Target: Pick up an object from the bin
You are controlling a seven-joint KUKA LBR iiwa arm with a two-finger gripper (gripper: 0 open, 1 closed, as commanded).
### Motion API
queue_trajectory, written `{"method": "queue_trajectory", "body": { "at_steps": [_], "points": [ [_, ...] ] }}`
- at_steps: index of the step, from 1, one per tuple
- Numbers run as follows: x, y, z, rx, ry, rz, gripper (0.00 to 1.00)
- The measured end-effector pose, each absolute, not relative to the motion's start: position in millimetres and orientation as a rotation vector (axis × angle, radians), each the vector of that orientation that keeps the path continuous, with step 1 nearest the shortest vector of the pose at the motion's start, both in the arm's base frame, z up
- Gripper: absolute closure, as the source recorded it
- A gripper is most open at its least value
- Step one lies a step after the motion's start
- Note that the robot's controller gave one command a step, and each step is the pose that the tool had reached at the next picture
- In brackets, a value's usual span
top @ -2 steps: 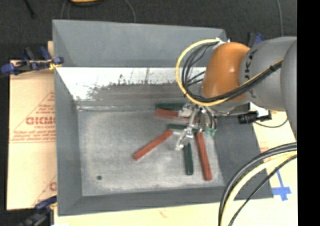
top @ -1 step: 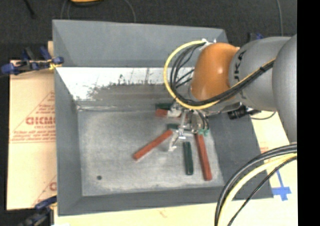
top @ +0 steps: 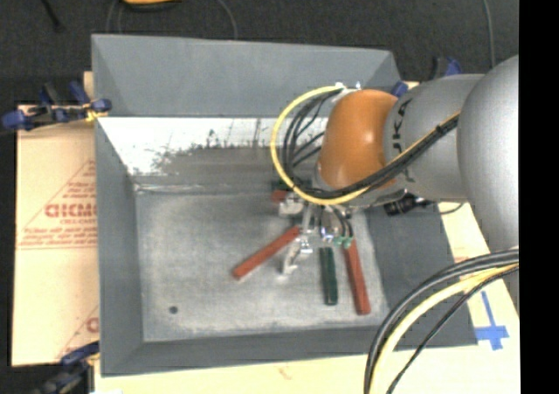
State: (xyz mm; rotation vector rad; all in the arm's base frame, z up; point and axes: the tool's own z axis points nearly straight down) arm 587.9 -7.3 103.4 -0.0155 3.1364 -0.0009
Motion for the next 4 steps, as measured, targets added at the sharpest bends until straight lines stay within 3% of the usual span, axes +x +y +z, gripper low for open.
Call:
{"method": "queue_trajectory", "body": {
  "at_steps": [1, 3, 4],
  "points": [
    [578.8, 7, 79, 0.187, 3.138, 0.004, 1.0],
    [576.3, 7, 83, 0.185, 3.149, 0.003, 1.0],
    [575.7, 6, 97, 0.185, 3.14, 0.001, 1.0]
  ]
}}
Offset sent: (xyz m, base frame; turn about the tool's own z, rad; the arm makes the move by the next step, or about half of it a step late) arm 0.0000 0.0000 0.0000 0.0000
